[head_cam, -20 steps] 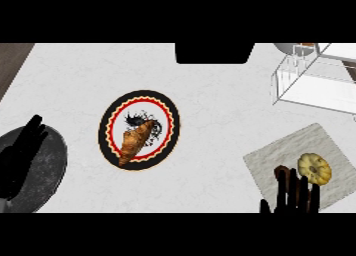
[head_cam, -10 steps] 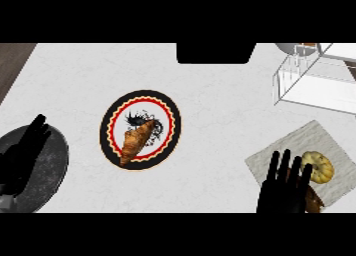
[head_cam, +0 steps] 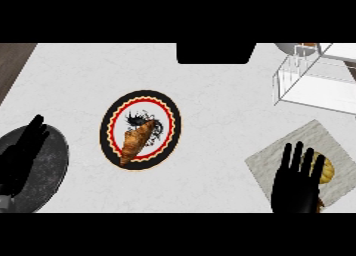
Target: Pick the sweet potato from the placemat and place it in the tiered shelf
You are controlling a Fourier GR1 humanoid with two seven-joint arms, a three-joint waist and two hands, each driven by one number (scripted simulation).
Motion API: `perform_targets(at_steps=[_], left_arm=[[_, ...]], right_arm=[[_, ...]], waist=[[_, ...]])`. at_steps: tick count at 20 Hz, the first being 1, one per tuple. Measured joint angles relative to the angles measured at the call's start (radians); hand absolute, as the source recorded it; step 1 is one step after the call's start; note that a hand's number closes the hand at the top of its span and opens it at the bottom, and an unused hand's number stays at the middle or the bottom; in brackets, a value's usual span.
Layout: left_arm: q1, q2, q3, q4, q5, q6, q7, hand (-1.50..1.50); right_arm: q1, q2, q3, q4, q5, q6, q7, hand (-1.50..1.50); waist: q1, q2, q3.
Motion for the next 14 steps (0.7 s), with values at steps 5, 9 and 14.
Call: perform_targets(at_steps=[5,9,14], left_arm=[[0.009,-0.018,0.022,-0.022,-0.018,-0.020,0.017,0.00],[0.010,-0.038,0.026,-0.032,-0.043,-0.024,0.022,0.00],[-0.010,-0.056,0.039,-0.019,-0.061,-0.029,0.027,0.00]], right_arm=[[-0.036,-0.011,-0.012,0.026,-0.018,0.001,-0.014,-1.50],[-0.058,-0.037,-0.055,0.056,-0.057,-0.028,-0.037,-1.50],[-0.081,-0.035,-0.090,0.094,-0.099,-0.058,-0.043,1.50]], waist=[[0.000,0.000,0.000],[0.001,-0.002,-0.002],[0.002,-0.006,-0.006]])
